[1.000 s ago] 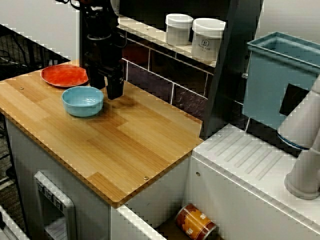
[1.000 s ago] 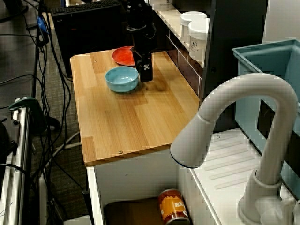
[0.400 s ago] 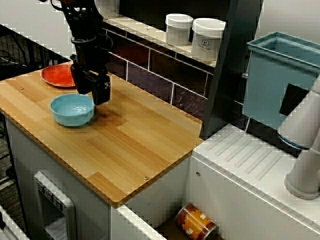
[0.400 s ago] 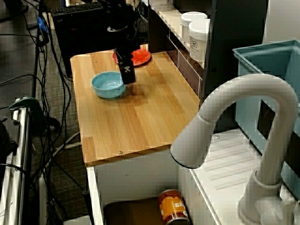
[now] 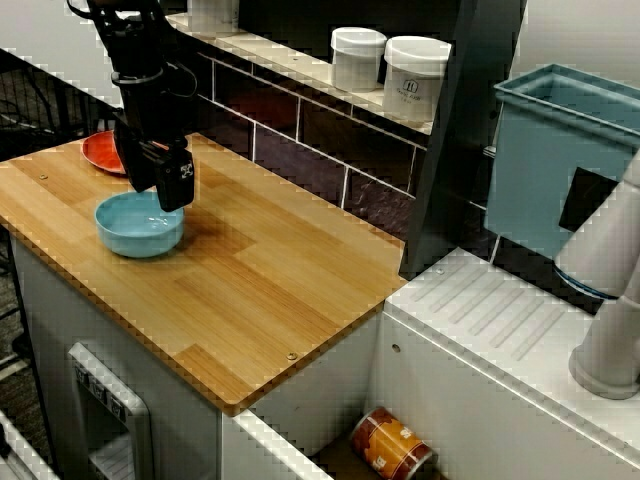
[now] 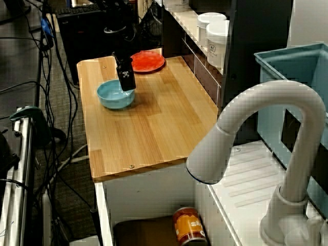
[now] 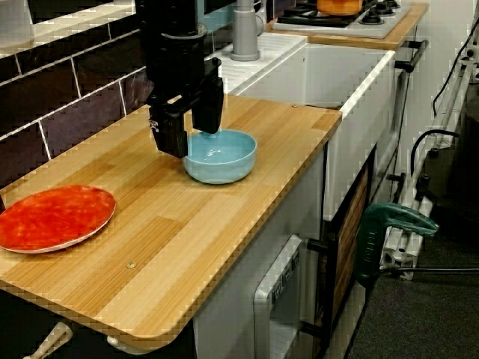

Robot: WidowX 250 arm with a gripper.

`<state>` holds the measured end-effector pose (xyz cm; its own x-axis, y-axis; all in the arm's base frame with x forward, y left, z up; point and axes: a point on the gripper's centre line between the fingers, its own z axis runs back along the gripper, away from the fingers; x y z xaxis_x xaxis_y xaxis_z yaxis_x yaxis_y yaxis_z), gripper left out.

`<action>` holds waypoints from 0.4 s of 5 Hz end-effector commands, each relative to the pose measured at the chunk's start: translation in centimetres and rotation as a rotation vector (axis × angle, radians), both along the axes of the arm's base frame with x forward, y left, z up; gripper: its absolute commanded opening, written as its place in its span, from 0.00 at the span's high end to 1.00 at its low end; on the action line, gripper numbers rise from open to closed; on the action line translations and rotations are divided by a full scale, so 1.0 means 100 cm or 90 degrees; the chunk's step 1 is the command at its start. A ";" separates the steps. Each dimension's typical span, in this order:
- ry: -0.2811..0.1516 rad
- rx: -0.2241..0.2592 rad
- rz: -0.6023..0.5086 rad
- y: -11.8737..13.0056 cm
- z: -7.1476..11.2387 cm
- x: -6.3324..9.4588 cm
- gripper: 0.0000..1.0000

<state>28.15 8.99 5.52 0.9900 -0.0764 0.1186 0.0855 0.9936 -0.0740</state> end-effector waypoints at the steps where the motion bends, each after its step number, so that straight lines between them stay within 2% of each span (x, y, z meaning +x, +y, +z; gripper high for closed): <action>1: -0.013 0.025 -0.005 0.021 0.013 -0.017 0.00; 2: 0.001 0.029 -0.020 0.037 0.011 -0.020 0.00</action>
